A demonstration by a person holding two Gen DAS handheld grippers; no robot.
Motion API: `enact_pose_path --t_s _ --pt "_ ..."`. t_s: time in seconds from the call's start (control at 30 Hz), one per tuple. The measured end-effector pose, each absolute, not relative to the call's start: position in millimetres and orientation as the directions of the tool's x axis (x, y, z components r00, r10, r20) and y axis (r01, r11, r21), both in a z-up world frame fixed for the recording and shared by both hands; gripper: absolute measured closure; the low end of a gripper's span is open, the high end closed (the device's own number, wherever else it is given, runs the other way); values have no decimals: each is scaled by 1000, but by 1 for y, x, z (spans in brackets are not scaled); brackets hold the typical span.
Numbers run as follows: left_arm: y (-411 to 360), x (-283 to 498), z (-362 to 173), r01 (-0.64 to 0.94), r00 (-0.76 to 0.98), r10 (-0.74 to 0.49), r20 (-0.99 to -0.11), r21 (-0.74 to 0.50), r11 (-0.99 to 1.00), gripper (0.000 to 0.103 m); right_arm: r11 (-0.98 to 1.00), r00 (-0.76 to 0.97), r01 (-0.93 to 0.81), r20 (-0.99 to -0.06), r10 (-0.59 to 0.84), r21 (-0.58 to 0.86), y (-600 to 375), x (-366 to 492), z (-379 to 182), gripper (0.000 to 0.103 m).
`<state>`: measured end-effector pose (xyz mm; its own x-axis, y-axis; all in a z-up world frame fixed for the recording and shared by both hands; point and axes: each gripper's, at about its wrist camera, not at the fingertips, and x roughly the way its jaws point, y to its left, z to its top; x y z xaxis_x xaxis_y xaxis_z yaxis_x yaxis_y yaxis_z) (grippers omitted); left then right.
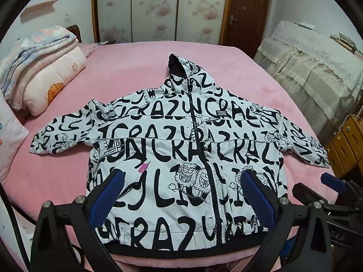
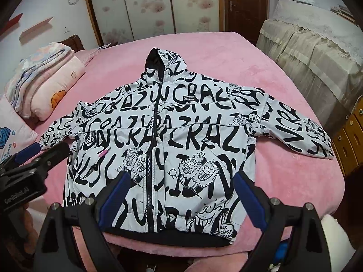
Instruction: Fold large clothes
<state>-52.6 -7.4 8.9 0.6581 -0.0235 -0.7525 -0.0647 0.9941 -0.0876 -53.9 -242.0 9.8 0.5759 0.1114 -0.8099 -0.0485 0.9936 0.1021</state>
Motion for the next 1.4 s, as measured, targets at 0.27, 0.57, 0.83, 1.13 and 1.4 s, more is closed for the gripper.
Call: enact_pose_path --t_s 0.27,0.57,0.83,1.13,1.4 --pt "1 -55 3 -63 643 -46 -765 -113 992 1 997 595 -22 -800 78 80 -243 -60 19 10" --pt "-2 -61 4 -56 636 -27 -771 -81 995 1 995 595 -21 -799 88 94 -243 -63 20 10" --pt "-11 -57 -1 -52 629 -22 -777 -71 996 1 993 583 -20 -806 106 116 -249 -55 10 10" --pt "-9 -44 -9 -69 615 -12 -789 -69 995 1 990 569 -14 -813 124 141 -255 -44 -3 10" --pt "-12 -30 -15 -65 595 -11 -803 -61 996 1 983 573 -11 -805 155 182 -263 -38 -9 10"
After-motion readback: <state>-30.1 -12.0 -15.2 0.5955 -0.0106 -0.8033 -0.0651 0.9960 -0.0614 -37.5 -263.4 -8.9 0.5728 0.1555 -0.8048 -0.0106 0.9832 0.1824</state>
